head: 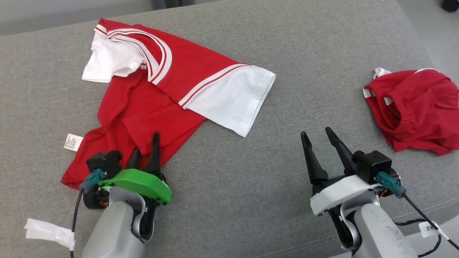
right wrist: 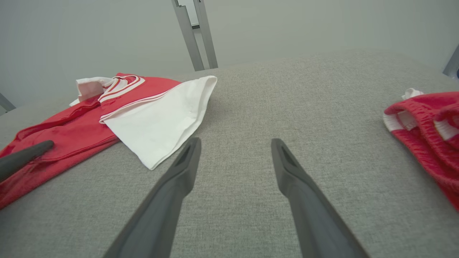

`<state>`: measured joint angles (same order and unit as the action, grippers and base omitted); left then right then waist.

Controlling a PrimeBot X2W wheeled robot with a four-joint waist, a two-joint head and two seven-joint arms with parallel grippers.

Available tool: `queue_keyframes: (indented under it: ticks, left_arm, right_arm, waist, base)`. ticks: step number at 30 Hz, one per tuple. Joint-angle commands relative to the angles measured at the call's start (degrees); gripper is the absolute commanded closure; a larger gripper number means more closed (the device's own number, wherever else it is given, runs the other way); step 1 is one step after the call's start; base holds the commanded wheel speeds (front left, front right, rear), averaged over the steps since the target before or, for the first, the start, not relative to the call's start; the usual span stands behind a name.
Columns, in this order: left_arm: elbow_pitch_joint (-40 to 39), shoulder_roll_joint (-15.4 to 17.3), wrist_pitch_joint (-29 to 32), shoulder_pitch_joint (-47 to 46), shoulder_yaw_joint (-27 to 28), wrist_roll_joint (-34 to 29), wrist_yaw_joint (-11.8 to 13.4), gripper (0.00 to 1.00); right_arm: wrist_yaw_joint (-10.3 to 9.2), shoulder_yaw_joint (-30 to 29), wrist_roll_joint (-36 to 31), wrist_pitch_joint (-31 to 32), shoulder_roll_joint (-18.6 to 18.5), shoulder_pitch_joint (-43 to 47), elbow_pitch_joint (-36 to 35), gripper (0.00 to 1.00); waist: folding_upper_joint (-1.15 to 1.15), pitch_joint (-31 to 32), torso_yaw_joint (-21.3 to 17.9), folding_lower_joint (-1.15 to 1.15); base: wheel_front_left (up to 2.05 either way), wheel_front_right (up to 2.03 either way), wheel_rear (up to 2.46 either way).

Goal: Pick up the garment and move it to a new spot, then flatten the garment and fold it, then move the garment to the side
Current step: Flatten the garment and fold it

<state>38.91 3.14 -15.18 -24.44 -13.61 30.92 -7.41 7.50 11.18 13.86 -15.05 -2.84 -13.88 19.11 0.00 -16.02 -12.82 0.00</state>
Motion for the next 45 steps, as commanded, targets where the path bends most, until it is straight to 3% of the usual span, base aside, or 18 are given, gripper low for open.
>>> queue_keyframes:
  ticks: [1, 9, 20, 31, 32, 33, 40, 45]
  left_arm:
    - [0.12, 0.37, 0.08, 0.94, 0.36, -0.98, -0.14, 1.0]
    - [-1.61, 0.16, 0.07, 6.16, 1.37, -1.91, -0.09, 1.0]
    - [-6.26, -0.06, 0.06, 18.4, 4.99, -1.17, -0.08, 1.0]
    - [-4.14, -0.09, 0.06, 22.73, 11.08, -5.64, 0.21, 1.0]
    - [-3.87, -0.1, 0.06, 22.62, 11.32, -5.79, 0.22, 0.7]
    - [-3.55, -0.12, 0.06, 22.31, 11.4, -5.67, 0.26, 0.0]
    - [-4.88, -0.11, 0.06, 19.66, 9.02, -4.52, 1.08, 0.0]
    - [-6.51, -0.09, 0.06, 18.36, 5.78, -4.36, 1.31, 0.0]
  right_arm:
    - [-0.03, -0.17, -0.27, -0.15, -0.13, -0.13, 0.29, 0.0]
    - [-0.03, -0.26, -1.2, -0.15, -0.14, 2.43, 2.36, 0.0]
    - [-0.03, -2.55, -1.1, -0.15, -0.16, 6.97, 3.99, 0.0]
    - [-0.03, -0.92, -1.92, -0.15, -0.12, 7.36, 4.13, 0.0]
    - [-0.03, -0.15, -2.21, -0.15, -0.11, 7.01, 3.95, 0.0]
    - [-0.03, 0.93, -2.49, -0.15, -0.12, 6.31, 3.67, 0.0]
    - [-0.03, 10.19, -3.04, -0.15, -0.12, 1.39, 3.53, 0.0]
    - [-0.03, 16.82, -3.71, -0.15, -0.18, -2.82, 9.59, 0.0]
  waist:
    - [0.0, 0.67, 0.3, 0.0]
    - [0.0, 7.27, 2.59, 0.0]
    - [0.0, 14.48, 8.74, 0.0]
    - [0.0, 15.07, 10.85, 0.0]
    - [0.0, 14.91, 11.01, 0.0]
    - [0.0, 14.52, 11.29, 0.0]
    - [0.0, 11.54, 15.78, 0.0]
    - [0.0, 9.57, 21.13, 0.0]
  base:
    - [0.0, 0.0, 0.0]
    - [0.0, 0.0, 0.0]
    - [0.0, 0.0, 0.0]
    - [0.0, 0.0, 0.0]
    - [0.0, 0.0, 0.0]
    - [0.0, 0.0, 0.0]
    - [0.0, 0.0, 0.0]
    - [0.0, 0.0, 0.0]
